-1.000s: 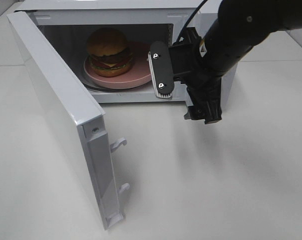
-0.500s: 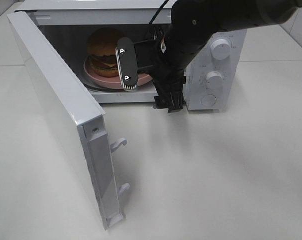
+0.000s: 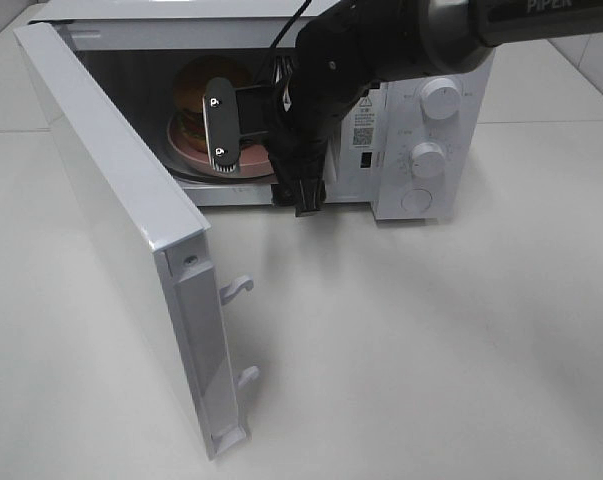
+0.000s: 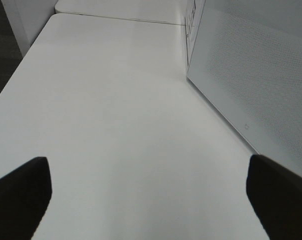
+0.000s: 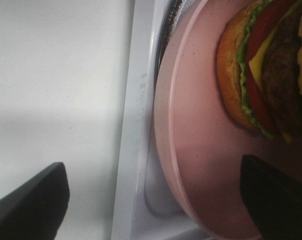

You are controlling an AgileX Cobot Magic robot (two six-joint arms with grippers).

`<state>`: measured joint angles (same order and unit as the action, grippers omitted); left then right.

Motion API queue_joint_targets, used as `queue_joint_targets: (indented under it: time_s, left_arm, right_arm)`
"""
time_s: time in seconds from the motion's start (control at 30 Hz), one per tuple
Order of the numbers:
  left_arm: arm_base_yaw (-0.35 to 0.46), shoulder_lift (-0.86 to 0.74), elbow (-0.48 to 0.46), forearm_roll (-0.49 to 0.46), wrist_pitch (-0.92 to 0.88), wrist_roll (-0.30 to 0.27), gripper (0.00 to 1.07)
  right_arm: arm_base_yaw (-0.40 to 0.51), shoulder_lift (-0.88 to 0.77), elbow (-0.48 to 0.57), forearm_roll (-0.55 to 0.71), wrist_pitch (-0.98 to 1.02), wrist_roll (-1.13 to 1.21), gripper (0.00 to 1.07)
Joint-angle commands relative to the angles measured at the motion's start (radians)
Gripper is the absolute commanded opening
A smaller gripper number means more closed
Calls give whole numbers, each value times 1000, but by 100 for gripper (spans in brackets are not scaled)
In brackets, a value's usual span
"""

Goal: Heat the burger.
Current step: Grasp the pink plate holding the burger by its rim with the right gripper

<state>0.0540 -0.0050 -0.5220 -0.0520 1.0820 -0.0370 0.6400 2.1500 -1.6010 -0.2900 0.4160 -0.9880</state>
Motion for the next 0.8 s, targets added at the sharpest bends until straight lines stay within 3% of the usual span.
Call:
queue_joint_targets:
  time_s: [0.03,0.47,0.8]
  left_arm:
    - [3,-4,3,-5,-13,-1,98]
    - [3,-4,3,38,-12,-1,98]
    - [3,-4,3,78,-12,-1,98]
  right_arm:
    - [2,46,-55,7,-11,16,83]
    - [2,187,-203,12,-13,55,81]
    - [0,244,-227,22,-39,68,78]
